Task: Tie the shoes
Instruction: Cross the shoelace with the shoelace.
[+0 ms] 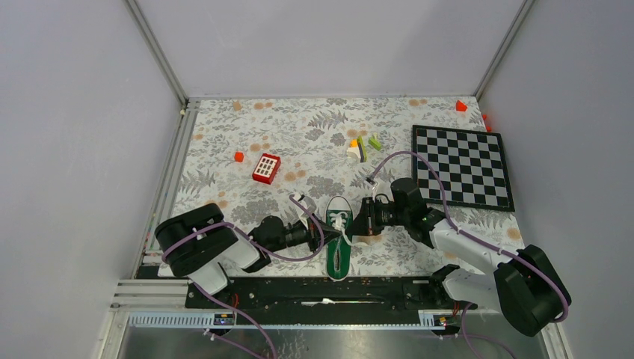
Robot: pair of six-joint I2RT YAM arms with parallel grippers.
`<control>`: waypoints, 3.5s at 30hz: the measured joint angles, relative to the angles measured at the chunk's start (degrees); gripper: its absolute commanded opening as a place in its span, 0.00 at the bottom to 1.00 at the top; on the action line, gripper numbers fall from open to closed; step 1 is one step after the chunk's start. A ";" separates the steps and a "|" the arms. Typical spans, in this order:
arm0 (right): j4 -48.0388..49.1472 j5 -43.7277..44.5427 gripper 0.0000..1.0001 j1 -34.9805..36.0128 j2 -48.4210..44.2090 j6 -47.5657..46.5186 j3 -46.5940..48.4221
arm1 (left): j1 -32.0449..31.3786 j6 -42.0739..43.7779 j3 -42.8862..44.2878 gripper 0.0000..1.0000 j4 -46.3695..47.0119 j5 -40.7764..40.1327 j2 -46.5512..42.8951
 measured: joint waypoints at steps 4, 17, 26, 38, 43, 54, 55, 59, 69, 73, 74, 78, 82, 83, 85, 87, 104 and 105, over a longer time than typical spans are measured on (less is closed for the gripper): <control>-0.07 -0.24 0.04 0.00 0.00 -0.04 -0.11 | 0.09 0.00 0.00 0.00 0.00 0.26 0.00; 0.87 -0.35 0.05 0.00 2.19 0.26 -0.13 | 0.57 0.00 0.00 0.00 0.00 1.33 0.00; 4.17 -0.31 0.04 0.00 4.35 2.49 -0.13 | 0.61 0.00 0.00 0.00 0.00 1.66 0.00; 5.18 -0.50 0.07 0.07 5.75 3.45 -0.37 | 0.63 0.00 0.04 0.00 0.00 1.86 0.02; 4.92 -1.25 0.26 0.07 4.46 3.87 -0.76 | 0.63 -0.02 0.31 0.00 0.15 2.23 0.02; -3.17 -1.25 0.44 -0.20 -2.19 -0.11 -0.70 | 0.87 1.62 0.94 0.00 0.00 5.16 0.57; -3.89 -1.38 0.44 -0.28 -2.45 -0.50 -0.70 | 0.90 2.21 0.94 0.00 0.02 5.42 0.59; -5.42 -1.46 0.48 -0.92 -3.32 -1.49 -0.70 | 0.96 4.55 0.94 0.00 0.02 6.29 0.59; -4.48 -3.32 0.54 -3.52 -2.58 -2.25 -0.70 | 1.22 9.79 1.22 0.00 0.11 8.94 1.81; -1.68 -4.13 0.51 -5.18 -1.62 -1.27 -0.85 | 1.75 10.58 2.45 0.00 0.15 10.03 2.89; -0.57 -4.44 0.50 -5.73 -1.40 -0.96 -0.98 | 1.88 10.69 2.82 0.00 0.15 10.25 3.17; 1.46 -4.85 0.41 -6.38 -0.52 -0.26 -1.55 | 2.45 10.73 3.52 0.00 0.09 11.10 3.63; 3.41 -5.70 0.33 -6.45 1.46 0.35 -1.90 | 3.21 10.56 3.76 0.00 0.09 12.31 3.63; 3.91 -6.23 0.29 -6.47 2.01 0.52 -1.99 | 3.34 10.47 3.76 0.00 0.09 12.57 3.63; 4.90 -6.93 0.23 -6.49 2.80 0.92 -2.29 | 3.58 10.29 3.76 0.00 0.09 13.11 3.63; 5.88 -7.93 0.22 -6.49 3.28 1.36 -2.69 | 3.85 10.03 3.76 0.00 0.09 13.46 3.63; 15.19 -8.98 0.44 -5.97 10.43 6.78 -3.54 | 4.94 8.94 2.86 0.00 0.11 14.12 2.47; 16.44 -9.07 0.44 -5.95 11.21 7.39 -3.69 | 4.94 8.92 2.86 0.00 0.09 14.14 2.40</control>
